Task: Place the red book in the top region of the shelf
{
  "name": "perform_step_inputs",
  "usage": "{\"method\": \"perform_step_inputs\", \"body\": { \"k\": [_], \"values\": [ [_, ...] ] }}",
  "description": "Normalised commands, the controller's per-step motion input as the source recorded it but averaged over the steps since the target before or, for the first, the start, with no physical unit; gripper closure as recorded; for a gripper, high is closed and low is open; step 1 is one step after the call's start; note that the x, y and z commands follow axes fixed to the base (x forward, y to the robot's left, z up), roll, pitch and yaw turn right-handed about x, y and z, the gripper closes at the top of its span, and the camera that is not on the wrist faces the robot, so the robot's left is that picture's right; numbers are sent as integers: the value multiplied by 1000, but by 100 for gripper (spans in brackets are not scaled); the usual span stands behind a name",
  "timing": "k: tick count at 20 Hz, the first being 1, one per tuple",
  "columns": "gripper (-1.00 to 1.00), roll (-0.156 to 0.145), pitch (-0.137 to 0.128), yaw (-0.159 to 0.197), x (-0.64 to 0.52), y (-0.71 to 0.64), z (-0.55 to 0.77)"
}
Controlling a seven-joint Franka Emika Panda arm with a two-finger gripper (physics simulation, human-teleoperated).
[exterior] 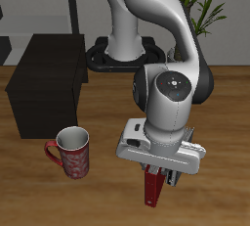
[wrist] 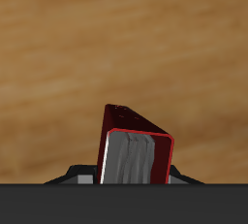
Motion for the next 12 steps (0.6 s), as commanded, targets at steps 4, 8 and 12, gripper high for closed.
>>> {"method": "perform_step_inputs", "body": {
  "k": [4, 8, 12],
  "values": [
    [100, 3, 3, 9, -22, 40, 26],
    [100, -30, -50, 23, -135, -117, 424],
    [100, -31, -74, 26, -253, -167, 705]
  ]
}}
